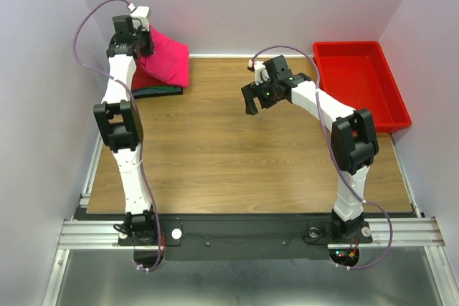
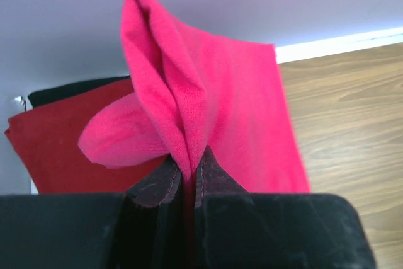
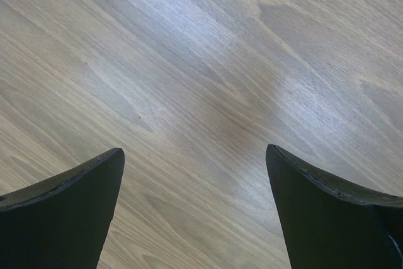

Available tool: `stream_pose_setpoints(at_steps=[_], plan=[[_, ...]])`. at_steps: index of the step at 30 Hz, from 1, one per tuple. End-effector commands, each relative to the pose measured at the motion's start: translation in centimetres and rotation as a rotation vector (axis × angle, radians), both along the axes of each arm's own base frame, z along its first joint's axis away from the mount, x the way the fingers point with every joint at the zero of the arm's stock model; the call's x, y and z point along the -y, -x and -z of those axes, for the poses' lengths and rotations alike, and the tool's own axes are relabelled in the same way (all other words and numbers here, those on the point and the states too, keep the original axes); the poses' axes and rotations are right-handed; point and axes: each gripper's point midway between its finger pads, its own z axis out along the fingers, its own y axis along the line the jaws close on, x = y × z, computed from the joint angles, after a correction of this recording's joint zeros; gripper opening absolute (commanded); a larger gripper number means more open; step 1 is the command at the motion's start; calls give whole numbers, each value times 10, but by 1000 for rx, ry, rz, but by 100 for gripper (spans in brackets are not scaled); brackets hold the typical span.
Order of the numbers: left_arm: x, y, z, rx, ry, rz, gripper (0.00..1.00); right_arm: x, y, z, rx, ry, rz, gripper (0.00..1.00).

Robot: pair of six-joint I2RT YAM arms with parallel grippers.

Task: Fold and stack the t-shirts
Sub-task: Neatly place the folded tshirt to the corner

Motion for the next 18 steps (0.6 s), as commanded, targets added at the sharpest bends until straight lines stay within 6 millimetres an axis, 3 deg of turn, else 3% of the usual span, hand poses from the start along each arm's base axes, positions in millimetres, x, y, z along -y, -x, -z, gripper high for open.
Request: stream_pose_setpoints(at_steps=[1, 7, 18], plan=[[-37, -5, -33, 89, -20, -8, 5, -5, -8, -15, 39, -12, -18, 100], [-73, -4, -30, 92, 13, -7, 6, -4, -5, -10, 25, -9, -21, 100], [-97, -3, -12, 81, 67, 52, 10, -3, -3, -6, 15, 2, -28, 100]])
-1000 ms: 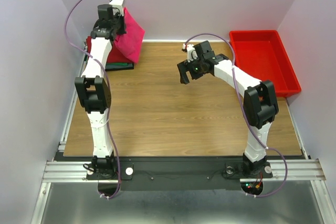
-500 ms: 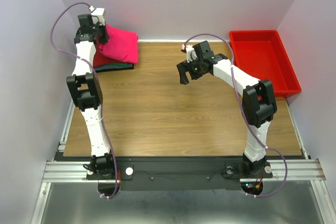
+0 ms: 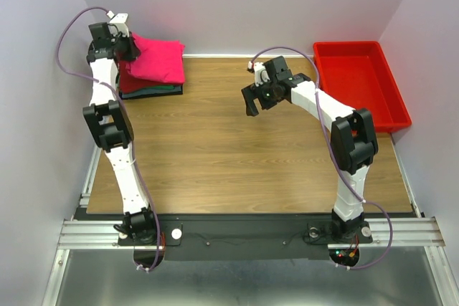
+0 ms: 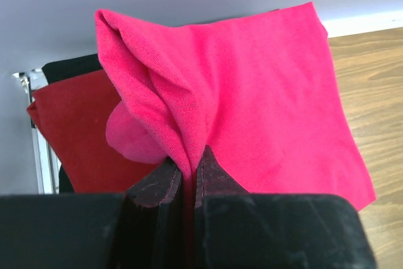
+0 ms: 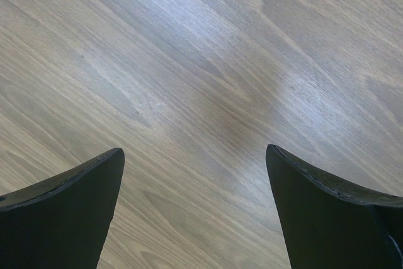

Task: Fold and stack the t-shirts
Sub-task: Neatly place the folded tshirt to the corner

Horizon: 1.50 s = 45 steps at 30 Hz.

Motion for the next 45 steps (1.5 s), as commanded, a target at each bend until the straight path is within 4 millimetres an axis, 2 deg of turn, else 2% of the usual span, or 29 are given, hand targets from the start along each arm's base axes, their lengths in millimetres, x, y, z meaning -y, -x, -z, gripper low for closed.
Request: stream_pose_setpoints(at_steps=[1, 3, 8, 10, 14, 17, 20, 23, 25, 28, 31, 35, 39, 42, 45], plan=[[-30, -4, -46, 131, -29, 11, 10, -4, -5, -12, 31, -12, -22, 100], [-40, -3, -43, 129, -23, 1, 10, -3, -4, -10, 24, -7, -21, 100], [-51, -4, -34, 124, -41, -11, 10, -5, -1, -7, 11, -10, -27, 100], [-57, -6, -32, 128, -69, -24, 14, -5, -1, -5, 8, -10, -28, 100], [-72, -9, -25, 119, -134, -65, 42, -5, 0, -6, 6, -9, -33, 100], [-83, -8, -29, 120, -179, -109, 48, -5, 1, -7, 5, -11, -35, 100], [-101, -6, -47, 146, -240, -181, 52, -6, 2, -7, 0, -17, -37, 100], [-114, -1, -75, 189, -315, -237, 59, -6, 3, -8, -1, -21, -40, 100], [-118, 3, -96, 222, -354, -251, 64, -7, 5, -7, -4, -21, -43, 100], [-121, 14, -116, 231, -383, -274, 68, -5, 5, -6, -2, -16, -41, 100], [-106, 26, -121, 222, -354, -219, 68, -3, 10, -3, -13, -10, -46, 100], [-81, 37, -113, 198, -274, -126, 59, 0, 15, -1, -20, -3, -50, 100], [-58, 48, -94, 129, -197, -20, 51, 4, 17, -2, -13, 9, -52, 100], [-40, 66, -77, 70, -151, 50, 47, 9, 19, -6, 3, 26, -46, 100], [-35, 90, -43, -22, -155, 61, 44, 13, 25, -3, -4, 37, -47, 100]])
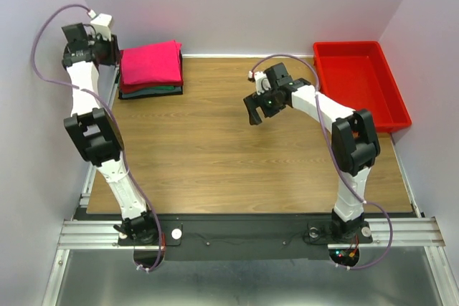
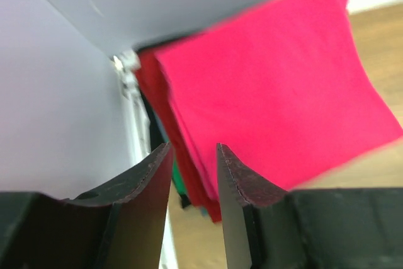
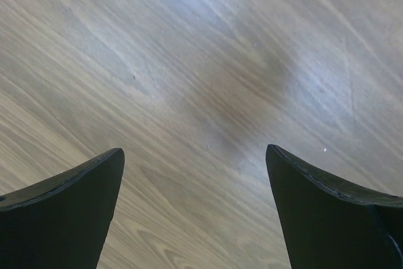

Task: Fold and stack the t-shirts
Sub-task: Neatly place the folded tshirt to the corner

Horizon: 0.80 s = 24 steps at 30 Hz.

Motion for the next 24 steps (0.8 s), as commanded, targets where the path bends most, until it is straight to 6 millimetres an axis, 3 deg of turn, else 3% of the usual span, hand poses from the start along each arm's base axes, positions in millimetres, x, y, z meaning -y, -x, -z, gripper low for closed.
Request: stream_pose_setpoints(at_steps=[1, 4, 10, 12, 17, 18, 20, 21, 22, 24], plan=[[16, 38, 29, -110, 25, 60, 43, 6, 5, -21, 50, 4, -5, 100], [10, 52, 60, -186, -7, 22, 43, 9, 7, -20, 49, 15, 6, 100], [-15, 62, 95, -272, -75, -102, 42, 24, 13, -16, 30, 37, 37, 100], [-25, 63, 94, -277, -98, -147, 42, 35, 16, -12, 20, 53, 52, 100], [-39, 78, 60, -204, -171, -231, 47, 76, 17, -26, 46, 67, 127, 100], [-37, 82, 58, -202, -170, -227, 51, 84, 18, -28, 51, 69, 138, 100], [-26, 98, 46, -183, -149, -175, 69, 102, 22, -32, 55, 70, 174, 100], [-23, 104, 41, -172, -152, -161, 93, 108, 23, -34, 58, 65, 185, 100], [-13, 117, 31, -153, -157, -137, 99, 120, 26, -31, 49, 67, 209, 100], [2, 135, 21, -136, -152, -111, 99, 132, 28, -38, 65, 58, 229, 100]])
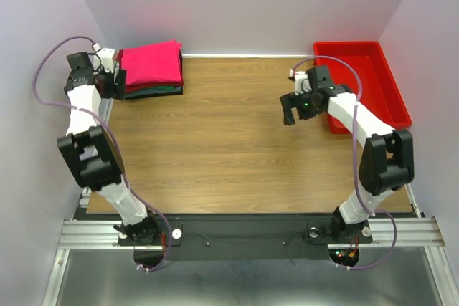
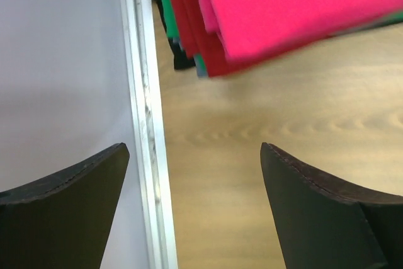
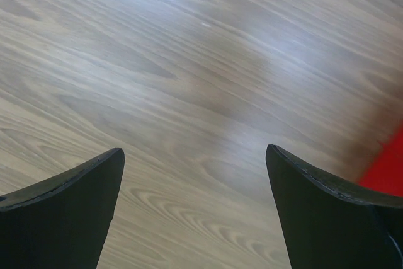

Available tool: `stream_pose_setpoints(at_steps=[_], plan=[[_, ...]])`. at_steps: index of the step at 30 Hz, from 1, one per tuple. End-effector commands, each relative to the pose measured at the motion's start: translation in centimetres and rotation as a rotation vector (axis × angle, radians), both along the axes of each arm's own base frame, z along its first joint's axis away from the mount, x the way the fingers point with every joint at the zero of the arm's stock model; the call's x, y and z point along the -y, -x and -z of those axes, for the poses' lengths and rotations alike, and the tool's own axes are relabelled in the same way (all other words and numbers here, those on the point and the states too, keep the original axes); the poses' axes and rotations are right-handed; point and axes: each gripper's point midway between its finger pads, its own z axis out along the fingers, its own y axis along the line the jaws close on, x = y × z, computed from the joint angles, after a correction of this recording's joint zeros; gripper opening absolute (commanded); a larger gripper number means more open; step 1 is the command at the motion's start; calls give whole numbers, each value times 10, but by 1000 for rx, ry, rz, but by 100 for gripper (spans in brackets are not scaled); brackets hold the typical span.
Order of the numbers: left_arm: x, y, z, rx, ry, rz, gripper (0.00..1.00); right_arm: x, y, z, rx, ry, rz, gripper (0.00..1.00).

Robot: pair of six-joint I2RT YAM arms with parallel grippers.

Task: Fold and stack the t-shirts
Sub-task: Neatly place the folded tshirt to the corner

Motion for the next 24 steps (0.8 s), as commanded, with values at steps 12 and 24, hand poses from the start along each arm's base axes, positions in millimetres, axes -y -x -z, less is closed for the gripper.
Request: stream_pose_setpoints(at_steps=[12, 24], plan=[[133, 116, -52, 118, 6, 264, 99, 64, 53, 0, -31, -117, 173, 100], [165, 173, -38, 156, -3, 297, 99, 62, 96, -16, 52, -164, 191, 100]])
